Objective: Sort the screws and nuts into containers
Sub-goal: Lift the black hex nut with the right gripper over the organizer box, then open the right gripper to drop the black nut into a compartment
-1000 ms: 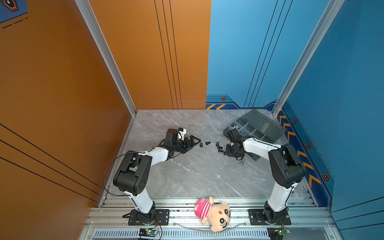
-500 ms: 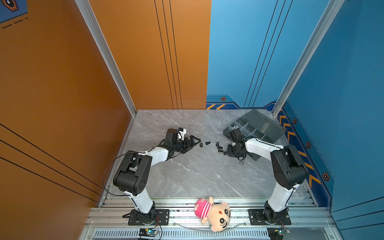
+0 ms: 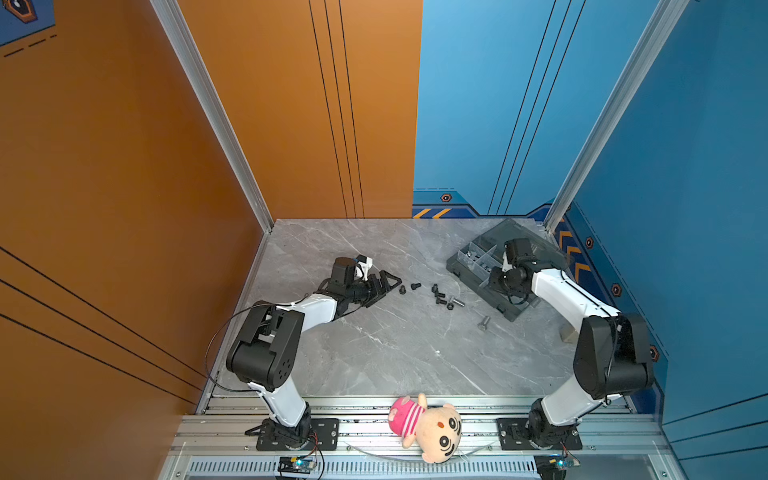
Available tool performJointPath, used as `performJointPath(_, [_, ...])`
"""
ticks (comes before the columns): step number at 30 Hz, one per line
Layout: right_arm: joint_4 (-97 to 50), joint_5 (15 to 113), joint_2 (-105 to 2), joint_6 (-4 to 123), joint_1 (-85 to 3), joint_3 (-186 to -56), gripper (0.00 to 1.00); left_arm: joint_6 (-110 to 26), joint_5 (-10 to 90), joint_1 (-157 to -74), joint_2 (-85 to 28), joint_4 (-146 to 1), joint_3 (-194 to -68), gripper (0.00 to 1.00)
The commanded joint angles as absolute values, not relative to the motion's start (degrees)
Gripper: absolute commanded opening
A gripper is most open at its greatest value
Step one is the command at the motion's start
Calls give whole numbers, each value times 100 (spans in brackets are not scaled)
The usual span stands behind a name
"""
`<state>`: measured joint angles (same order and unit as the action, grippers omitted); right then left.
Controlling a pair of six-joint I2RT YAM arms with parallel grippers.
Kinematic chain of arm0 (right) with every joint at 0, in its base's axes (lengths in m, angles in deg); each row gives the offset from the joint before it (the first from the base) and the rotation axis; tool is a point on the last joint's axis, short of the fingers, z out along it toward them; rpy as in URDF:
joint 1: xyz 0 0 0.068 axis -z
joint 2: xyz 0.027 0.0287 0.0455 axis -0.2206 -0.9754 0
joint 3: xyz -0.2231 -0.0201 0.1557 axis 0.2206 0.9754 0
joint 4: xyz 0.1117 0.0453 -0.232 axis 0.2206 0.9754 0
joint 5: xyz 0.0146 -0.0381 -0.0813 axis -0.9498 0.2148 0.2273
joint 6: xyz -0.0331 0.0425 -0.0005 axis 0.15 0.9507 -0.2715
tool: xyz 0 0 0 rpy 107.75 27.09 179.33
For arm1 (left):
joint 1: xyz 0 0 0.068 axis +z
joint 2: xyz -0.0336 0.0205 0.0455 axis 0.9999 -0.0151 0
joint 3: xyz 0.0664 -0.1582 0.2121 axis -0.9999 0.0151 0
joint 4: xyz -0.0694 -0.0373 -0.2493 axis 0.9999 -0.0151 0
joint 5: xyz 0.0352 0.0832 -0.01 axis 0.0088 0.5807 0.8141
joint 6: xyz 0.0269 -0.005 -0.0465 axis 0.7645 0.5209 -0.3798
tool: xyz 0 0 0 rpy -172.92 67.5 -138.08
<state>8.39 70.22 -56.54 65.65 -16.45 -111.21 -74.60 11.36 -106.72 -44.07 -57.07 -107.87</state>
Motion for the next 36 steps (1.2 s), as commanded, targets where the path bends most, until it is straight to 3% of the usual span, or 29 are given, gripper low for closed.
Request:
performJointPath(1, [1065, 7144, -5664, 6450, -1370, -11446, 4, -7448, 1076, -10636, -4394, -5675, -10796, 98])
performJointPath(18, [1067, 7052, -7424, 6580, -975, -12879, 6, -7448, 1091, -10626, -4400, -5696, -10827, 97])
performJointPath(22, [1056, 7057, -7521, 6582, -993, -12842, 13, -7439, 1092, -10608, -4405, -5713, -10839, 98])
performJointPath(24, [1073, 7069, -7551, 6572, -993, -12827, 27, -7439, 1092, -10610, -4410, -5712, -10854, 98])
performJointPath(27, [1108, 7043, -7527, 6532, -993, -12853, 37, -7438, 1084, -10606, -4410, -5708, -10858, 97])
performJointPath(36, [1145, 6439, -6743, 6531, -1022, -12595, 45, -7386, 1145, -10592, -4299, -5817, -10820, 98])
